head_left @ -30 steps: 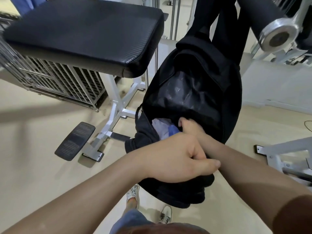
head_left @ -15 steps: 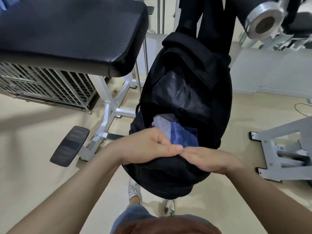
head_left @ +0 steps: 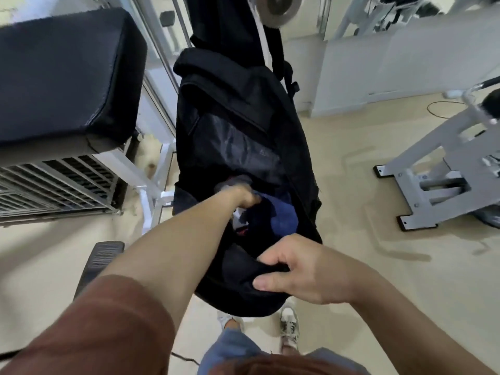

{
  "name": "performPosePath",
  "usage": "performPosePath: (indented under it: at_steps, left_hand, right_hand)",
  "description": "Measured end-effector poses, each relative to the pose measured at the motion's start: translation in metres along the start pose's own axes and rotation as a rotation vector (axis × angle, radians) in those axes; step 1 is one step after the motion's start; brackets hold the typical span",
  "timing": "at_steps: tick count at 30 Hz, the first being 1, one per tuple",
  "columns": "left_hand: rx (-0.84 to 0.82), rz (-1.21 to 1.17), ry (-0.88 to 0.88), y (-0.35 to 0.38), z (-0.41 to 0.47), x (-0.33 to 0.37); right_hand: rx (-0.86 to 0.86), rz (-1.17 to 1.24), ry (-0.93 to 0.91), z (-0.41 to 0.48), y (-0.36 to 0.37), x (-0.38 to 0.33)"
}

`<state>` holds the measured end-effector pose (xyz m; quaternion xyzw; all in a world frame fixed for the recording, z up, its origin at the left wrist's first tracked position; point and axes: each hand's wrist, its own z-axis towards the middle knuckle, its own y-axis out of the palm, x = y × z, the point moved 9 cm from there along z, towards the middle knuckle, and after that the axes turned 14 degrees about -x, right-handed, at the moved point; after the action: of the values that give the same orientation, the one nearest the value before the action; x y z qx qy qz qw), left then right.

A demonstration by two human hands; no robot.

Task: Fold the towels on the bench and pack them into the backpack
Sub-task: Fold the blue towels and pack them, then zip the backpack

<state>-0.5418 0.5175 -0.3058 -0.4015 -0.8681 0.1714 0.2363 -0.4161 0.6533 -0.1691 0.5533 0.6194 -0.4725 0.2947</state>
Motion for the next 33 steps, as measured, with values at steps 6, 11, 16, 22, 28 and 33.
performPosePath:
  at_steps: [6, 11, 16, 22, 28, 33]
  left_hand:
    - [0.031, -0.592, -0.036, 0.061, 0.045, -0.013]
    - [0.047, -0.869, 0.053, 0.078, 0.077, 0.016]
    - [-0.073, -0.824, 0.283, 0.076, 0.059, 0.066]
    - [0.086, -0.604, 0.200, 0.075, 0.069, 0.031]
    - [0.315, 0.170, 0.062, 0.031, 0.060, 0.022]
    - [0.240, 0.137, -0.160, 0.000, 0.064, -0.026]
  right_hand:
    - [0.080, -0.046, 0.044, -0.023, -0.001, 0.013]
    - [0.101, -0.113, 0.085, -0.035, -0.004, 0.017]
    - [0.067, -0.074, 0.177, -0.048, -0.008, 0.023]
    - [-0.022, -0.015, 0.230, -0.053, -0.005, 0.027]
    - [0.064, 0.068, 0.216, -0.049, -0.005, 0.030]
    - [0.167, 0.004, 0.185, -0.039, -0.004, 0.024]
